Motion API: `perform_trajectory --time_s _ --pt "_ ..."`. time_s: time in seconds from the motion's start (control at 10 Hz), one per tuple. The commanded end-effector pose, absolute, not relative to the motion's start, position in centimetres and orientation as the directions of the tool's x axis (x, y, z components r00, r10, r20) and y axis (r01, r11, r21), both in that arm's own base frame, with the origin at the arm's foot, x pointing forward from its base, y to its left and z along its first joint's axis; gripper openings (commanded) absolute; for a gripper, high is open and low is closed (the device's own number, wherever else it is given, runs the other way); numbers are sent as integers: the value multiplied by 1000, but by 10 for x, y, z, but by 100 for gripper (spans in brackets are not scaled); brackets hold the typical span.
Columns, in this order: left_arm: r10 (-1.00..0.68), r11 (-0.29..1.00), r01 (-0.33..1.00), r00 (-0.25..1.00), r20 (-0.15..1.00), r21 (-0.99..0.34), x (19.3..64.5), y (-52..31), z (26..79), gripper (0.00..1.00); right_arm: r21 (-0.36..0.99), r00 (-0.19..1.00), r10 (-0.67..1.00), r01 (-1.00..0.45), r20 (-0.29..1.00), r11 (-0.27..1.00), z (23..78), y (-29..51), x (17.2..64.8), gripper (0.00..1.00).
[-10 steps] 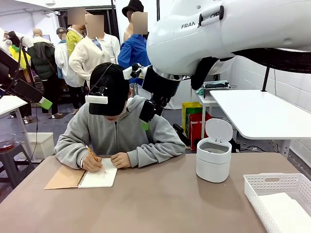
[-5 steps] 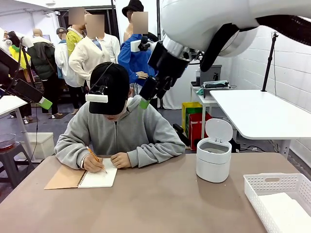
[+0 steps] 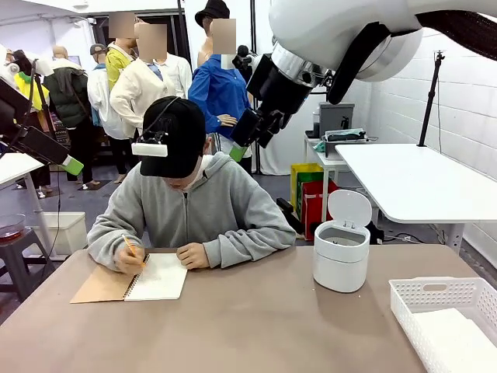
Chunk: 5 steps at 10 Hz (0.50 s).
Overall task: Sort the paper based on its condition.
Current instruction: If a person hands you a paper, place it in the Organizing basket , and if it's crumpled, put it in the Trash can.
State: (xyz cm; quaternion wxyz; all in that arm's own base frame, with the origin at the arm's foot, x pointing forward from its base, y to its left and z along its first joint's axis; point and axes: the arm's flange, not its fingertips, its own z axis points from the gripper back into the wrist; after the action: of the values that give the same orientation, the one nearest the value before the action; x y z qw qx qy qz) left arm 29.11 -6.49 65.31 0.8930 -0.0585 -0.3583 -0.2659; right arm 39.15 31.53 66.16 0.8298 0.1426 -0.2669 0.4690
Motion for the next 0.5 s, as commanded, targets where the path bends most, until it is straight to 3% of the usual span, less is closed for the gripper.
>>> perform_trajectory --time_s 0.0,0.4 --pt "-432 852 516 600 673 87 291 -65 654 100 -8 419 699 -855 580 519 662 315 389 100" --pt "-432 852 516 600 673 87 291 -65 654 100 -8 419 699 -855 580 519 662 315 389 100"
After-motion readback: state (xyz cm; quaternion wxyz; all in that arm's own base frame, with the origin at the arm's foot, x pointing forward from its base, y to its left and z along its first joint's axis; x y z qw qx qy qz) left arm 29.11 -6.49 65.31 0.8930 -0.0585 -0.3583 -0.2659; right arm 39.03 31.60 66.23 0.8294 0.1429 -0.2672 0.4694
